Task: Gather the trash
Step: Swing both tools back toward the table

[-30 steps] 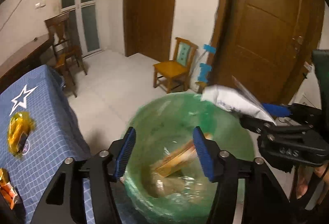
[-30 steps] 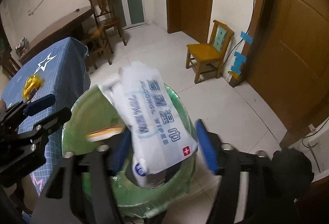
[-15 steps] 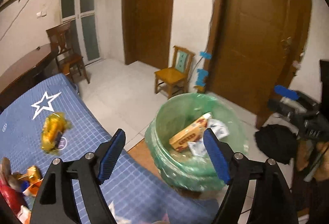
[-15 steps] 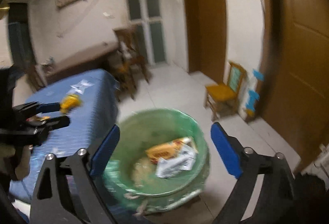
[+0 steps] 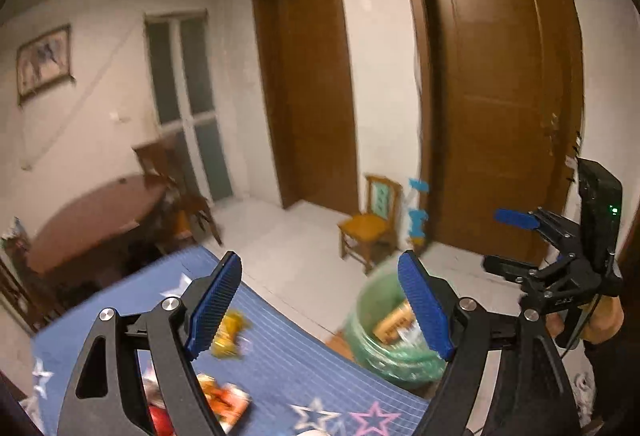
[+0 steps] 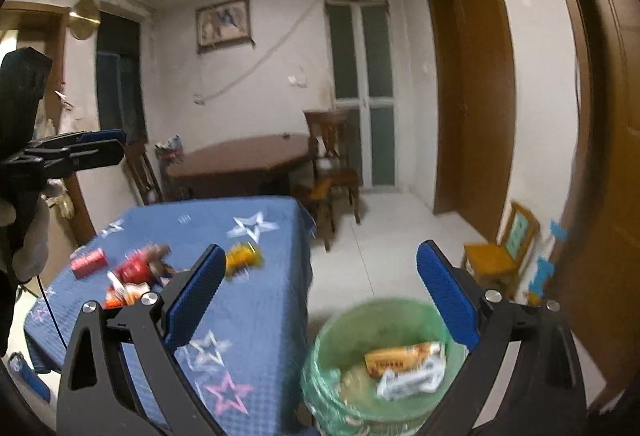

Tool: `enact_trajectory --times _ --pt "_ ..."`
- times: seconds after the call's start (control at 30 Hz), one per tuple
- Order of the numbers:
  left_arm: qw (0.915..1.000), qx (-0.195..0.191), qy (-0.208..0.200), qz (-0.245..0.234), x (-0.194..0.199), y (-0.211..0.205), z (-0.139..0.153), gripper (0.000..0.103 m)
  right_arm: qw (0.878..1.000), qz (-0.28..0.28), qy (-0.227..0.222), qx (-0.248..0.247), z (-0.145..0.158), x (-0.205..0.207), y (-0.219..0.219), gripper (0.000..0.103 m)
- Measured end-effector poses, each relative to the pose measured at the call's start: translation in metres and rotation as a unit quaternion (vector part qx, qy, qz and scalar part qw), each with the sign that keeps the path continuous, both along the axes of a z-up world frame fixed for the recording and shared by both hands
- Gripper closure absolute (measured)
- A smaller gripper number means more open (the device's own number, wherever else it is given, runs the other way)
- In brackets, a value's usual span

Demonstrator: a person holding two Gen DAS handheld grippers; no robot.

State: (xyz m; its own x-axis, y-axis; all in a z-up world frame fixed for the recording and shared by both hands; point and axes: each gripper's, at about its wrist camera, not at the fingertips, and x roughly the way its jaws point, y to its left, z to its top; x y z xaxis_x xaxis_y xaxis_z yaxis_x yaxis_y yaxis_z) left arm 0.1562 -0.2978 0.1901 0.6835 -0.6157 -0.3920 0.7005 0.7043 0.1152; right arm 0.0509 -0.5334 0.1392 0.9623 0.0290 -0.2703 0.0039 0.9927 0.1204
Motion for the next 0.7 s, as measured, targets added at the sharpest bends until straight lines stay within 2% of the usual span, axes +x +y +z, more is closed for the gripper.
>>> enact_trajectory --times 0.17,0.23,0.3,0.43,0.53,0.7 --pt "0.9975 -0.007 -0.032 0.062 -0.008 0.045 0.068 0.022 0.998 0.030 -0.055 0.003 0.080 -0.005 0.008 0.010" --pt "0.9960 -0.019 -0.034 0.080 -0.009 0.062 0.091 0.022 0.997 0.038 -0.073 0.004 0.117 -0.006 0.010 0.010" --pt "0.9923 -0.032 -0.053 0.107 -0.015 0.083 0.118 0.022 0.995 0.039 -0.088 -0.004 0.149 -0.011 0.013 0.010" --pt "0.9850 -0.042 -0.098 0.136 -0.039 0.115 0.165 0.022 0.990 0.013 -0.131 -0.052 0.214 -0.028 0.028 0.010" --pt "0.9789 -0.041 -0.123 0.158 -0.055 0.133 0.196 0.022 0.986 0.002 -0.149 -0.069 0.249 -0.035 0.037 0.008" --pt "0.9682 -0.019 -0.160 0.192 -0.083 0.150 0.243 0.022 0.981 -0.017 -0.175 -0.083 0.306 -0.050 0.040 0.006"
